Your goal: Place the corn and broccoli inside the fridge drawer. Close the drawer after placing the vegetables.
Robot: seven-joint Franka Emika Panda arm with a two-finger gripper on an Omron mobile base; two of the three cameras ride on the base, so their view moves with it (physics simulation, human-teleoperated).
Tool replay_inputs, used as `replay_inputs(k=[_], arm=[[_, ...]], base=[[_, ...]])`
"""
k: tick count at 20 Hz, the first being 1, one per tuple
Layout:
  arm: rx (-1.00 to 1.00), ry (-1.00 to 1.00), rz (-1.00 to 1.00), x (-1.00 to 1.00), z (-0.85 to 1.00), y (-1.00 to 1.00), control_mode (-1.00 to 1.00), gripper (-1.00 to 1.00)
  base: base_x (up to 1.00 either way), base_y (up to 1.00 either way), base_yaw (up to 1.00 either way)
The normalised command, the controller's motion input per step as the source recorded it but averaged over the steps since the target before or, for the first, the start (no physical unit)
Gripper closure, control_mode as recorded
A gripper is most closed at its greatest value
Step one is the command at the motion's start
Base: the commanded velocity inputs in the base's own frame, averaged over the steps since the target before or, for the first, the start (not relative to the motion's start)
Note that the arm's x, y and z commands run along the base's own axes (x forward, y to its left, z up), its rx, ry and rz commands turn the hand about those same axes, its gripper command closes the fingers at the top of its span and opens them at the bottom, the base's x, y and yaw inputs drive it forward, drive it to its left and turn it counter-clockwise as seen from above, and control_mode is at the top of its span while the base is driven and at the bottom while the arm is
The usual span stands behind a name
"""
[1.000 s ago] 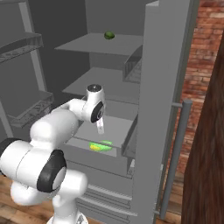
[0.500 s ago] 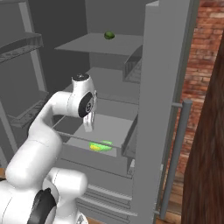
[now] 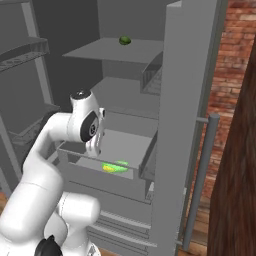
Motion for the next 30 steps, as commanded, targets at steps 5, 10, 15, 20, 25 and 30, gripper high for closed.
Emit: replay_inputs(k=[5, 10, 15, 20, 25, 30], arm=[[-0.02, 0.00, 0.00, -0.03, -0.06, 0.05, 1.00, -1.00], [0.00, 0.00, 0.00, 0.00, 0.00, 0.00, 1.00, -1.00], [0.00, 0.00, 0.00, 0.00, 0.00, 0.00, 1.00, -1.00], [0.00, 0.00, 0.00, 0.00, 0.00, 0.00, 1.00, -1.00], [0.00, 0.00, 0.00, 0.00, 0.00, 0.00, 1.00, -1.00], [0.00, 0.00, 0.00, 0.00, 0.00, 0.00, 1.00, -1.00]], base=[[-0.32, 0.00, 0.00], [-1.00, 0.44, 0.00], [-0.99, 1.00, 0.09], [-0.60, 1.00, 0.23], [-0.08, 1.00, 0.27], [0.74, 0.87, 0.28]])
